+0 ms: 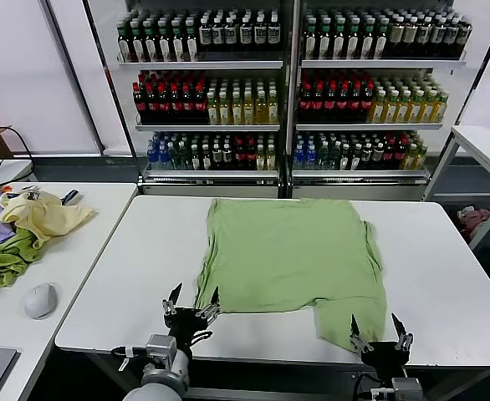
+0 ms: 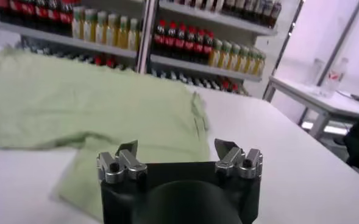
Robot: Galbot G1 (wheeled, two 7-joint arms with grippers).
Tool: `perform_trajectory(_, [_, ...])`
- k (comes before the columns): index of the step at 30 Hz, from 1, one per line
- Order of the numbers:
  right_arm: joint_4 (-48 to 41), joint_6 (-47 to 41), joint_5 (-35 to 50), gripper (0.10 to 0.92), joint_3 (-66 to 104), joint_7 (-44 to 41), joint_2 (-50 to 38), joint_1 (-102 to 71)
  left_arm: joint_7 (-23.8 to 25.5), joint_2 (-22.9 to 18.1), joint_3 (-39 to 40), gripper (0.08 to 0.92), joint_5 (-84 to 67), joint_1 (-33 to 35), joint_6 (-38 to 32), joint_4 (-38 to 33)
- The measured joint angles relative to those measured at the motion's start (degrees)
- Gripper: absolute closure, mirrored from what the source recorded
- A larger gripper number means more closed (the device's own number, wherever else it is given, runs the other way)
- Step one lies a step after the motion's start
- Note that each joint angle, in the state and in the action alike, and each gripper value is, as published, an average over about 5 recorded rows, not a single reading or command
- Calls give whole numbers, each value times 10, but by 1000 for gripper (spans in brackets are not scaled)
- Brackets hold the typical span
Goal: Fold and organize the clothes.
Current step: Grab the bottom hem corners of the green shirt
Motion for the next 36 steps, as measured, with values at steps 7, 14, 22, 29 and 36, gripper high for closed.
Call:
perform_trajectory(7, [-11, -9, 3, 203, -6, 2, 3, 2, -6, -2, 10, 177, -7, -19, 18, 33])
perform_trajectory(14, [-24, -17, 18, 305, -9, 4, 2, 10, -17, 0, 14, 285, -29, -31, 31, 55])
perform_trajectory(22, [-35, -26, 48, 538, -11, 2, -3, 17, -28, 3, 20, 518, -63, -26, 36, 63])
perform_trajectory(29, [-34, -24, 70, 738, -11, -7, -10, 18, -34, 4, 21, 718, -85, -21, 36, 70])
perform_trajectory(36, [-23, -4, 89, 899, -5, -22, -21, 25, -33, 4, 16, 886, -108, -16, 36, 65])
